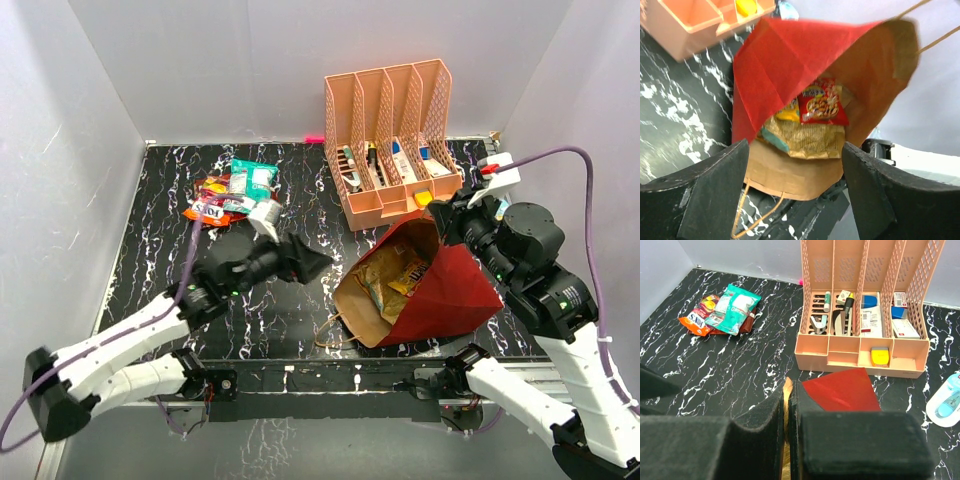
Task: Take the snacks out of the paper bag
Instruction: Take out the snack from the paper bag, then place the snack at the center of the board.
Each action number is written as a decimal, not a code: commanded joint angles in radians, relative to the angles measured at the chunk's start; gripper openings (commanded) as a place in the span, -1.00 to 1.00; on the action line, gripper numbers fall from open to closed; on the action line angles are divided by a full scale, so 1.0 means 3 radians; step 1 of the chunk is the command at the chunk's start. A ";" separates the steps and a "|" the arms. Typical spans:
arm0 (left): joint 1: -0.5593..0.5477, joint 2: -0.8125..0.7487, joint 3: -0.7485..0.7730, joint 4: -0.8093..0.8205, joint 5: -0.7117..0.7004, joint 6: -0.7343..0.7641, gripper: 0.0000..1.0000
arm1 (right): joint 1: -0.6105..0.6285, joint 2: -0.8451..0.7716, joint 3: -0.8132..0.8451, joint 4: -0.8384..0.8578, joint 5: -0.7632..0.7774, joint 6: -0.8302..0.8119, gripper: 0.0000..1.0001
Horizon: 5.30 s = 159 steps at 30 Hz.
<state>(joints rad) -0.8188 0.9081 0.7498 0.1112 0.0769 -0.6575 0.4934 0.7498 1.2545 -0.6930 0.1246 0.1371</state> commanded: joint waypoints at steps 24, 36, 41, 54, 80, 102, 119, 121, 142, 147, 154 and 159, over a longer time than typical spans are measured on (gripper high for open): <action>-0.1778 0.2286 0.0656 0.0162 -0.2101 -0.2068 0.02 | 0.0001 -0.0020 0.0204 0.0505 -0.0035 0.0107 -0.85; -0.1494 0.2806 0.0702 0.0466 -0.1473 -0.2250 -0.05 | -0.0001 -0.0030 0.0206 0.0503 -0.0019 0.0100 -0.85; -0.1484 0.2885 0.0696 0.0726 -0.1508 -0.2003 -0.11 | 0.0001 -0.0035 0.0207 0.0512 -0.0028 0.0100 -0.85; -0.1485 0.3083 0.0851 0.0904 -0.1537 -0.1878 -0.31 | 0.0003 -0.0060 0.0188 0.0522 -0.0049 0.0124 -0.85; -0.1366 0.2091 0.1480 -0.0143 -0.1144 -0.1111 -1.00 | 0.0002 -0.0161 -0.0005 0.0516 0.0293 0.0100 -0.85; -0.1361 0.1555 0.2447 -0.1240 -0.0764 -0.0859 -1.00 | 0.0001 -0.0112 -0.0035 0.0566 0.0500 0.0151 -0.85; -0.1356 0.1235 0.3978 -0.2465 -0.1389 0.0383 -1.00 | 0.0002 -0.0128 0.0005 0.0584 0.0506 0.0146 -0.85; -0.1356 0.1338 0.4253 -0.2750 -0.1640 0.0528 -1.00 | 0.0002 -0.0127 0.0001 0.0583 0.0505 0.0146 -0.85; 0.0437 0.1597 0.3772 -0.2290 -0.1669 0.1447 -1.00 | 0.0001 -0.0111 -0.0009 0.0530 0.0474 0.0141 -0.85; 0.1398 0.1583 0.3136 -0.1446 -0.0475 0.1235 -1.00 | 0.0002 -0.0112 -0.0011 0.0524 0.0467 0.0132 -0.85; 0.2436 0.1996 0.2912 -0.0692 0.0820 0.0959 -1.00 | 0.0002 -0.0059 0.0036 0.0519 0.0436 0.0061 -0.85; 0.2869 0.2247 0.2713 -0.0159 0.1640 0.0884 -1.00 | -0.0001 -0.0006 0.0074 0.0495 0.0384 0.0022 -0.85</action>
<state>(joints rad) -0.0223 1.5692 1.5818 -0.1658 0.2836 -0.3676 0.4938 0.7444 1.2285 -0.6464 0.2512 0.1589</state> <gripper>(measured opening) 0.009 0.077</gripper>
